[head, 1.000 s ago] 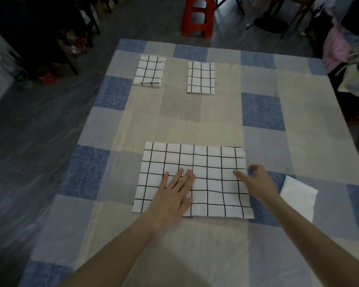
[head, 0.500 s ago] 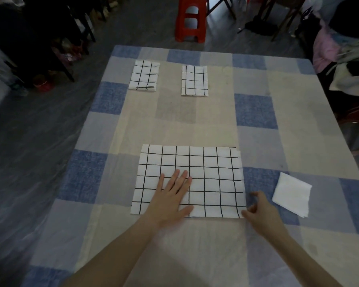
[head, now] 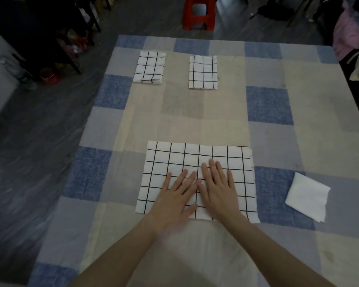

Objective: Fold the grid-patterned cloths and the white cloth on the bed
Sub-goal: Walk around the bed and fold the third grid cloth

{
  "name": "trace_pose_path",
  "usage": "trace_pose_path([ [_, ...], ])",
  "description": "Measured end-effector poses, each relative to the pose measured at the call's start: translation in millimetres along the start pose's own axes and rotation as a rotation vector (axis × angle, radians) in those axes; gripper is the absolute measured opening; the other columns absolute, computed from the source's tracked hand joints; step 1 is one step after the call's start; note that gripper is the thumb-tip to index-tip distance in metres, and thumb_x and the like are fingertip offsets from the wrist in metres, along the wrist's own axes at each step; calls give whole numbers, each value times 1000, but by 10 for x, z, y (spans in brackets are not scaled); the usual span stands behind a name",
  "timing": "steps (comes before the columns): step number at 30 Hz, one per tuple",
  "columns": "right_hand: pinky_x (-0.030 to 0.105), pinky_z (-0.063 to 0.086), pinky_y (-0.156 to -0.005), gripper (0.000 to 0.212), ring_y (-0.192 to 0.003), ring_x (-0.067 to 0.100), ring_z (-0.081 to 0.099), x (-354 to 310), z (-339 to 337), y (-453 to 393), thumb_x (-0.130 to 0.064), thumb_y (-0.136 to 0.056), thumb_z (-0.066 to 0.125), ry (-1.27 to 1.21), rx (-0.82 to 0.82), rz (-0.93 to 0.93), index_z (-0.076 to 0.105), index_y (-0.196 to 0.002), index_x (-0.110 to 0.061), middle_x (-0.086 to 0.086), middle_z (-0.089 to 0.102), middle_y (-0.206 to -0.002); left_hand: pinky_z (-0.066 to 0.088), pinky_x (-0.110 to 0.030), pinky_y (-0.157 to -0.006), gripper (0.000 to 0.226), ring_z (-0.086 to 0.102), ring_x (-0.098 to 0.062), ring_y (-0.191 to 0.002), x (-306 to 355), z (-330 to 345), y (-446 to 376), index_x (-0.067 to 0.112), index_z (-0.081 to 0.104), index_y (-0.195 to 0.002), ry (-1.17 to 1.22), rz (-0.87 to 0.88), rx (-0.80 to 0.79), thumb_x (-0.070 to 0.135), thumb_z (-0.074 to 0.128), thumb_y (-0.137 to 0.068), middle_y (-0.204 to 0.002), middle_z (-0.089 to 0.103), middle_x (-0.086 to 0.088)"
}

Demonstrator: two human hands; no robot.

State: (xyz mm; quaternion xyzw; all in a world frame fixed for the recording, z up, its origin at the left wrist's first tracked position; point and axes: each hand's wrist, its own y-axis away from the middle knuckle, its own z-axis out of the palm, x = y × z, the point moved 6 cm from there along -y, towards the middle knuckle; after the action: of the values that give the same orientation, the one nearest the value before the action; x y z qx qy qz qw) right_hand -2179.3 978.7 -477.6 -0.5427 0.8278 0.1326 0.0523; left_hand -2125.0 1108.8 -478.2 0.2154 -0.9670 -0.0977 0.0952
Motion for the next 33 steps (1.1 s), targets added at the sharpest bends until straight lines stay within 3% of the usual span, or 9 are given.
trace_pose_path([
  [5, 46, 2, -120, 62, -148, 14, -11, 269, 6, 21, -51, -99, 16, 62, 2, 38, 0, -154, -27, -2, -5, -162, 1, -54, -118, 59, -14, -19, -148, -294, -37, 109, 33, -3, -154, 67, -182, 62, 47, 22, -102, -162, -10, 9],
  [10, 51, 0, -119, 64, -148, 18, -10, 651, -100, 118, -51, -97, 14, 65, 27, 228, 1, -154, -26, 2, -5, -162, 12, -55, -117, 60, -5, -26, -149, -415, -65, 139, 26, 13, -155, 73, -312, 94, 36, 24, -97, -163, 0, -5],
  [12, 51, -1, -118, 65, -149, 22, -7, 497, -207, 139, -46, -97, 19, 58, 101, 273, 5, -155, -20, 7, -5, -162, 14, -52, -118, 61, -1, -27, -149, -201, -150, 24, 17, 20, -153, 127, -289, 149, 29, 29, -93, -162, 4, -9],
  [14, 49, 0, -119, 61, -149, 22, -5, 156, -252, 182, -39, -99, 23, -8, 133, 168, 6, -155, -20, 7, -3, -162, 17, -50, -117, 60, 6, -24, -149, 89, -151, -82, 13, 25, -152, 149, -174, 186, 26, 32, -94, -162, 10, -6],
  [17, 48, 4, -118, 58, -149, 19, 2, -59, -43, 343, -38, -100, 22, -40, 68, 38, 9, -154, -23, 2, 0, -162, 20, -49, -114, 56, 11, -20, -149, 297, -6, -122, 15, 22, -153, 144, -105, 151, 32, 23, -100, -162, 12, 0],
  [22, 48, 8, -118, 58, -149, 15, 0, 366, 70, 511, -40, -99, 19, 25, -10, 76, 9, -154, -25, -2, 4, -162, 16, -55, -115, 65, 5, -20, -149, 94, 42, -53, 25, 19, -154, 74, -83, 66, 53, 34, -97, -162, 9, 2],
  [27, 47, 11, -119, 60, -148, 16, 7, 887, -92, 731, -45, -98, 19, 48, 2, 263, 10, -154, -26, -1, 10, -162, -9, -57, -115, 94, -29, -20, -143, -77, -1, 52, 39, -11, -151, 61, -47, -93, 82, 31, -79, -158, -26, 4],
  [30, 48, 25, -114, 65, -144, 24, 24, 1023, -230, 847, -44, -97, 31, 44, -7, 414, 17, -153, -15, 7, 23, -158, -15, -58, -113, 105, -37, -20, -139, -57, -13, 41, 39, -21, -148, 42, -36, -152, 90, 30, -71, -154, -36, 4],
  [33, 47, 40, -100, 70, -131, 33, 36, 961, -360, 874, -27, -90, 55, -132, -32, 513, 23, -149, -7, 18, 37, -144, -17, -58, -113, 107, -41, -19, -137, -77, 11, 33, 40, -24, -147, 53, -56, -176, 90, 32, -70, -152, -40, 6],
])
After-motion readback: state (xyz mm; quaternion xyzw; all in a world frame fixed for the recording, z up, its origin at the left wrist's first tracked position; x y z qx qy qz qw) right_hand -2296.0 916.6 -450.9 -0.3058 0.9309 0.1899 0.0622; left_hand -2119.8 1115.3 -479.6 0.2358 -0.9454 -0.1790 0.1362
